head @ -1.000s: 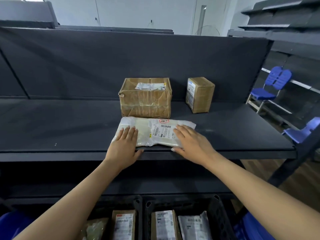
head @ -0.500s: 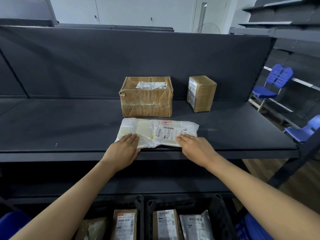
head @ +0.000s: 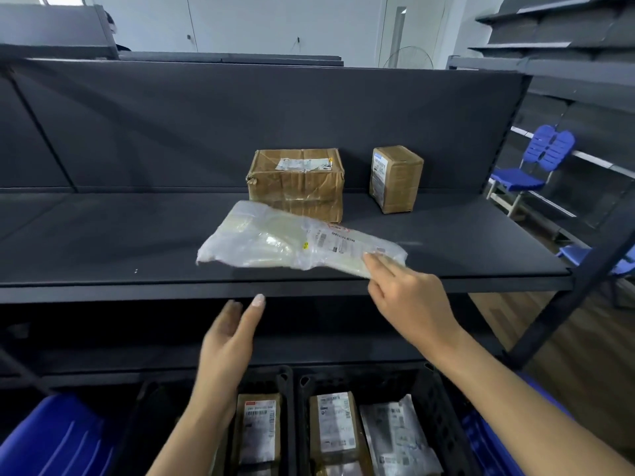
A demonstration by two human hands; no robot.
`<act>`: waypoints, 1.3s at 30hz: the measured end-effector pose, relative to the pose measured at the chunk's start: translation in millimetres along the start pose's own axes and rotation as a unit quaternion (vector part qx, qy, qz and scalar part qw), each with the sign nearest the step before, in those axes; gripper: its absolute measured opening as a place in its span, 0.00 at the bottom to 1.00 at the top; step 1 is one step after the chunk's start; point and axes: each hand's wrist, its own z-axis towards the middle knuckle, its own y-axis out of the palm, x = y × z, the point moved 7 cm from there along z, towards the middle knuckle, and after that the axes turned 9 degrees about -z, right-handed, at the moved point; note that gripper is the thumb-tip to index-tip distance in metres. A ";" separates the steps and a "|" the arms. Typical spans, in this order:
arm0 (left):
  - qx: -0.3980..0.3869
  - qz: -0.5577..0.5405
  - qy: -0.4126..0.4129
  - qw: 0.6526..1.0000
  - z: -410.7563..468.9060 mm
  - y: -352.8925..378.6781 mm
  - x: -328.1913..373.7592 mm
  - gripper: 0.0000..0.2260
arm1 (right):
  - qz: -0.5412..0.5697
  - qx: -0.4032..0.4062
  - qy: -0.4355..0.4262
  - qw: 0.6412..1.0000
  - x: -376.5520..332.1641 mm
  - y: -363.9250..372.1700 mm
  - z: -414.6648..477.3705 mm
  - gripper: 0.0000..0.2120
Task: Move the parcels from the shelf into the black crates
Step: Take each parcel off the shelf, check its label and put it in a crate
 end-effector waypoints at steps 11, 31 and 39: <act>-0.039 -0.306 -0.135 0.942 -19.5 21.7 -20.0 0.07 | 0.081 -0.139 -0.045 0.986 -78.6 -13.6 -61.0 0.25; -0.015 -0.378 -0.154 0.913 -71.3 -119.0 -82.6 0.18 | 0.579 -0.271 0.529 0.559 -66.6 49.1 -165.9 0.05; -0.015 -0.076 -0.221 0.972 -63.2 -193.0 -102.2 0.21 | 0.554 -0.315 0.534 0.555 -93.1 63.4 -204.7 0.04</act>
